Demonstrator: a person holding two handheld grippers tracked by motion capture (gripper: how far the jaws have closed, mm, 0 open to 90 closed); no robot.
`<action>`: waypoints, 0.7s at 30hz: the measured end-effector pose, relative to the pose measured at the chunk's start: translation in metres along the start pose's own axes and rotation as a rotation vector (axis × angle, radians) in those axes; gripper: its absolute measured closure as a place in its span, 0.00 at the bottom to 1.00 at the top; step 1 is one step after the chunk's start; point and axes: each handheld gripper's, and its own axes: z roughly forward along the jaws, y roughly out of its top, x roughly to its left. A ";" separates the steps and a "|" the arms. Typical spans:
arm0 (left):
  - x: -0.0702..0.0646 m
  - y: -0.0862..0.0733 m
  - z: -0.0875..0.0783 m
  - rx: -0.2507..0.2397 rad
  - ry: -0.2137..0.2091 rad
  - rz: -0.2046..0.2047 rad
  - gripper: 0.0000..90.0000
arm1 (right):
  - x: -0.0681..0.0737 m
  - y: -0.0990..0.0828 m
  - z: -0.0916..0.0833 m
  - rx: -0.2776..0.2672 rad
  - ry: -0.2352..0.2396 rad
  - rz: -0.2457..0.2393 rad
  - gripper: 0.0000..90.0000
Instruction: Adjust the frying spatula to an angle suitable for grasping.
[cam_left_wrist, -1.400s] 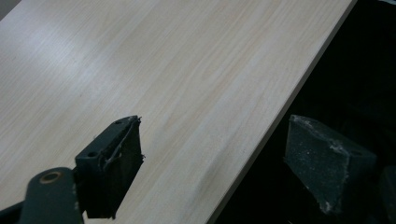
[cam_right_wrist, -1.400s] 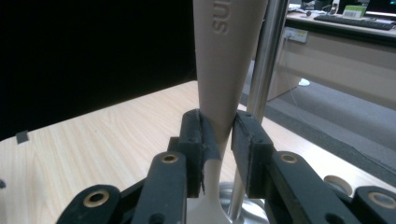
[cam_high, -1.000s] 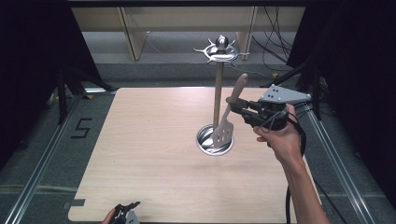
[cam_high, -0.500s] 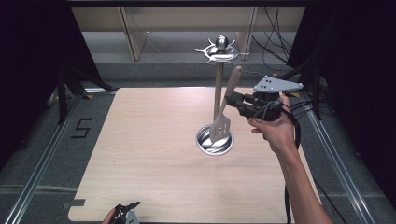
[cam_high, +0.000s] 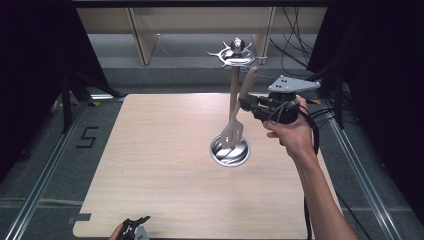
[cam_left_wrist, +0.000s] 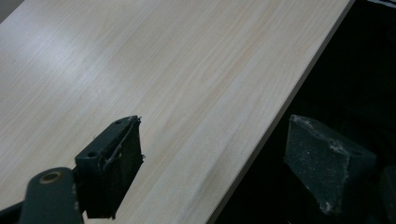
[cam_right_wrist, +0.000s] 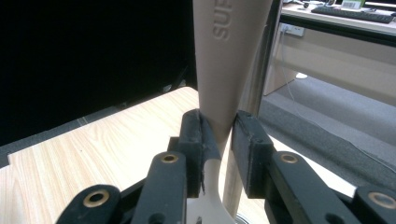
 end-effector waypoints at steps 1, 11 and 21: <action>0.000 0.000 0.000 0.000 0.000 0.000 0.20 | -0.001 0.000 0.001 0.000 0.002 -0.012 0.83; 0.000 0.000 0.000 -0.003 0.001 0.001 0.20 | -0.004 0.003 0.006 0.019 -0.005 -0.019 0.83; 0.000 0.000 0.000 0.001 0.000 0.003 0.20 | -0.007 0.001 0.005 0.026 0.005 0.008 0.82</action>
